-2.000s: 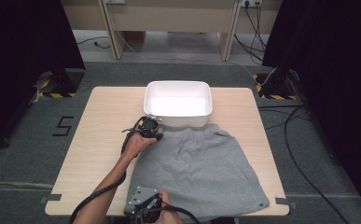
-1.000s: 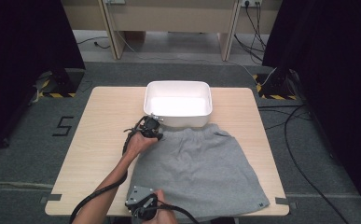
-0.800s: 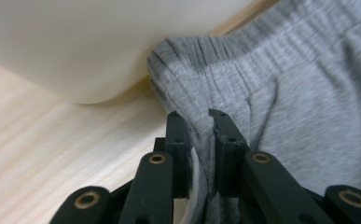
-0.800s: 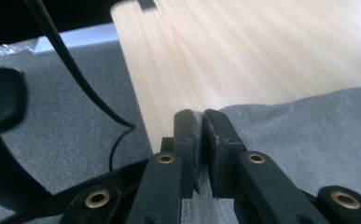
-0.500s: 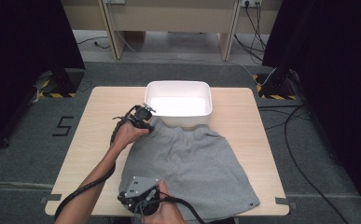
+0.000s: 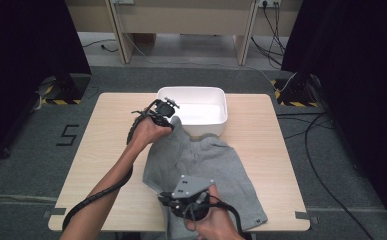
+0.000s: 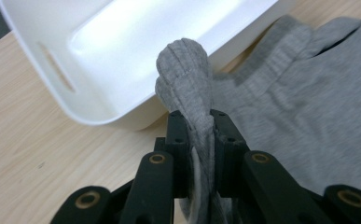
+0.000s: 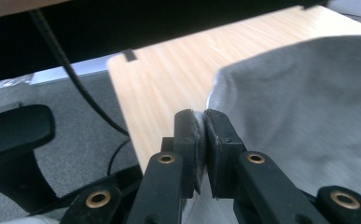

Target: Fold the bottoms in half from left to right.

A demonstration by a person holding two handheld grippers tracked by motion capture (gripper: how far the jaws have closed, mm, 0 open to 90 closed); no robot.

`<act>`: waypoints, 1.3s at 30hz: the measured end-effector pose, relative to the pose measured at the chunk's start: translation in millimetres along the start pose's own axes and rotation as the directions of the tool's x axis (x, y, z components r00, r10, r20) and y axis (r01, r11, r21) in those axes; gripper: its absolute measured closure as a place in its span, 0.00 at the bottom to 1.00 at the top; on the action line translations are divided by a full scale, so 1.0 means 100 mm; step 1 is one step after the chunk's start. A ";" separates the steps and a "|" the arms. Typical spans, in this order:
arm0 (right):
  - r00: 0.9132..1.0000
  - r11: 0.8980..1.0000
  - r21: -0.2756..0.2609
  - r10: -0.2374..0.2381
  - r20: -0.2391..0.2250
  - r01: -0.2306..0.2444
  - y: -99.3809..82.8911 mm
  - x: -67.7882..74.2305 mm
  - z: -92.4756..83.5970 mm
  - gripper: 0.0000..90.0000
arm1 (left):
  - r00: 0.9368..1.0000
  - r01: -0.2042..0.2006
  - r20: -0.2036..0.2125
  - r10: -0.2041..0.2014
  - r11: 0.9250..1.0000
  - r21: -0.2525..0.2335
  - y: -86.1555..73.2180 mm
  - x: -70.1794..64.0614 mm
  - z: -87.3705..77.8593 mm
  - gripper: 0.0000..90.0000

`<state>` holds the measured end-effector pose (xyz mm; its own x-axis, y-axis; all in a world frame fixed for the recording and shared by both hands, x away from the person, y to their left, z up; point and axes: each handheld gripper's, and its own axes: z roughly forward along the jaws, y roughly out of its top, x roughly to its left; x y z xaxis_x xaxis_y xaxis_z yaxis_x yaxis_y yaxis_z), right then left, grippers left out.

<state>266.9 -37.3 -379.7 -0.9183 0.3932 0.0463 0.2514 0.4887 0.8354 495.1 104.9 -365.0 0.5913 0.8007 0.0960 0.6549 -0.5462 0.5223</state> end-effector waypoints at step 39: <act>0.883 0.965 0.037 0.220 0.415 -0.258 -1.31 -0.67 -1.34 0.93 | 0.989 0.041 0.144 -0.033 0.998 -0.053 0.55 -1.18 0.77 0.87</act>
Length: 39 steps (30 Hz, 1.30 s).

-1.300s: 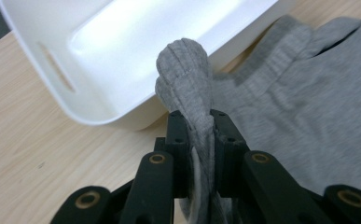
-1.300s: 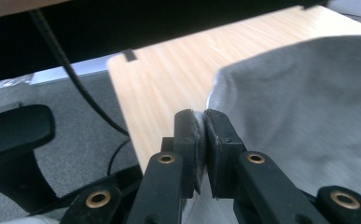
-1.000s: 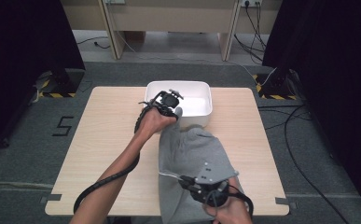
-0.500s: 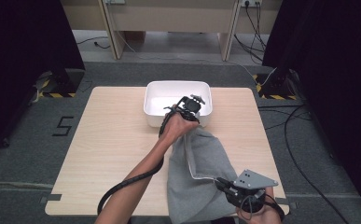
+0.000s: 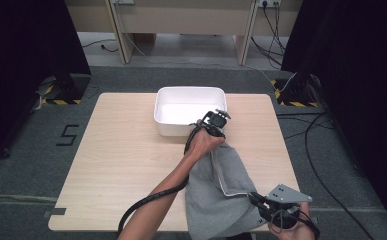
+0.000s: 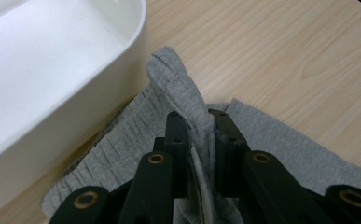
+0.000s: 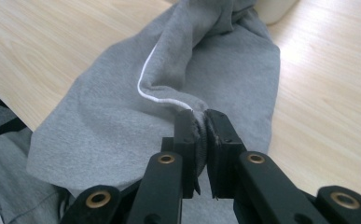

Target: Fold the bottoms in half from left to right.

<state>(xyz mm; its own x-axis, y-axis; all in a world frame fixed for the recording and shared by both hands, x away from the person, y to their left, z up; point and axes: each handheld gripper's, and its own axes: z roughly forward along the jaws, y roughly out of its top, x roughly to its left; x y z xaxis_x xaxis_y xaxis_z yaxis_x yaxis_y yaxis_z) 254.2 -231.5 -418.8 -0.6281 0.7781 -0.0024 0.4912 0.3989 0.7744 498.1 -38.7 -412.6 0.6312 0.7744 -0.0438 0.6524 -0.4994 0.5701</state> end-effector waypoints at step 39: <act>0.996 0.990 0.124 0.058 0.071 -0.066 -0.45 -0.18 0.07 0.80 | 0.998 0.052 0.053 -0.043 0.981 -0.186 -0.83 0.55 -0.52 0.65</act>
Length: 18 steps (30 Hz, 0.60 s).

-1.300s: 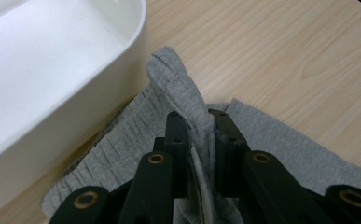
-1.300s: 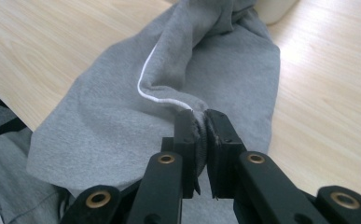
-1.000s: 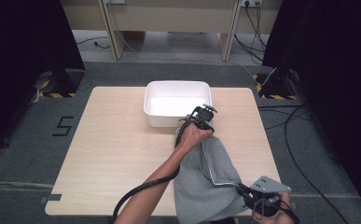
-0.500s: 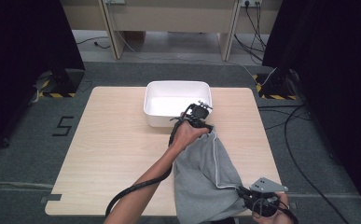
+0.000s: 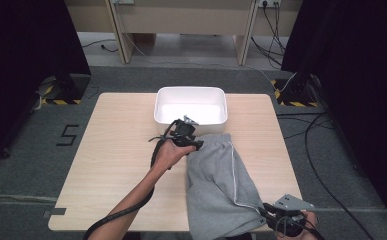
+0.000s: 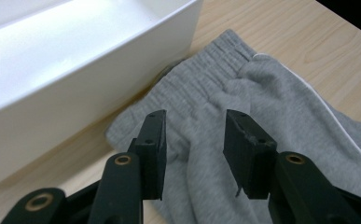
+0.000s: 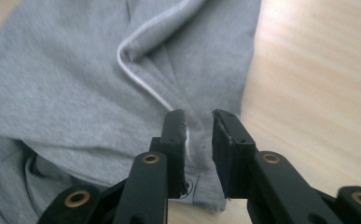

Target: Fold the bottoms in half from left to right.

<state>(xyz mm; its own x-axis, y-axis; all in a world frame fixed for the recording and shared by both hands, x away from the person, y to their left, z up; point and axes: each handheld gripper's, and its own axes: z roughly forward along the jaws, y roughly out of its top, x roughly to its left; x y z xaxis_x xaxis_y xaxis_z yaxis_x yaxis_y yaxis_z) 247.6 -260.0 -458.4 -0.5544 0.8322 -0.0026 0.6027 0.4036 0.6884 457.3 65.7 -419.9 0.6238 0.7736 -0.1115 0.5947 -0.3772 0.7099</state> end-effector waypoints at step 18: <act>0.988 0.979 0.145 -0.133 -0.077 0.143 0.06 -0.04 0.23 0.94 | 0.999 0.008 -0.041 -0.004 0.996 0.094 -0.67 0.09 0.38 0.62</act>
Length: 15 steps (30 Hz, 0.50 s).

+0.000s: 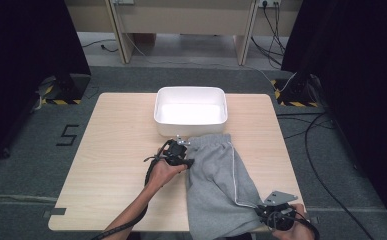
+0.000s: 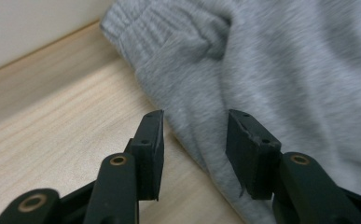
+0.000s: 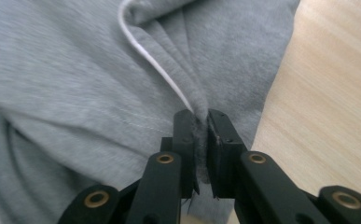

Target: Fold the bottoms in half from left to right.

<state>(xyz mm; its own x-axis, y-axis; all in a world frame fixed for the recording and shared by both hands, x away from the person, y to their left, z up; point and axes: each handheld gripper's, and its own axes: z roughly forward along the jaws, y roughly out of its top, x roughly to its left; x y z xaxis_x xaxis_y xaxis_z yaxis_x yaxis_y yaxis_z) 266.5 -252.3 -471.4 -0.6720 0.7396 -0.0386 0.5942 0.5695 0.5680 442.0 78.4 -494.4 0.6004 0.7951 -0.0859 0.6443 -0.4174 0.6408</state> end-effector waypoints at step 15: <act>1.000 0.994 0.110 0.015 -0.026 -0.012 -0.23 -0.12 -0.03 0.94 | 0.999 -0.021 -0.039 0.021 1.000 0.014 0.01 0.00 0.07 0.60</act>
<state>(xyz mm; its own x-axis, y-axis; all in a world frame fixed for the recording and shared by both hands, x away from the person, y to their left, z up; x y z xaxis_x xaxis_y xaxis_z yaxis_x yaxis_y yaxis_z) 259.6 -275.7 -481.7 -0.6746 0.7381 -0.0087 0.6470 0.5969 0.4744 445.7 75.5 -499.0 0.5950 0.8026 -0.0424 0.6382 -0.4398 0.6319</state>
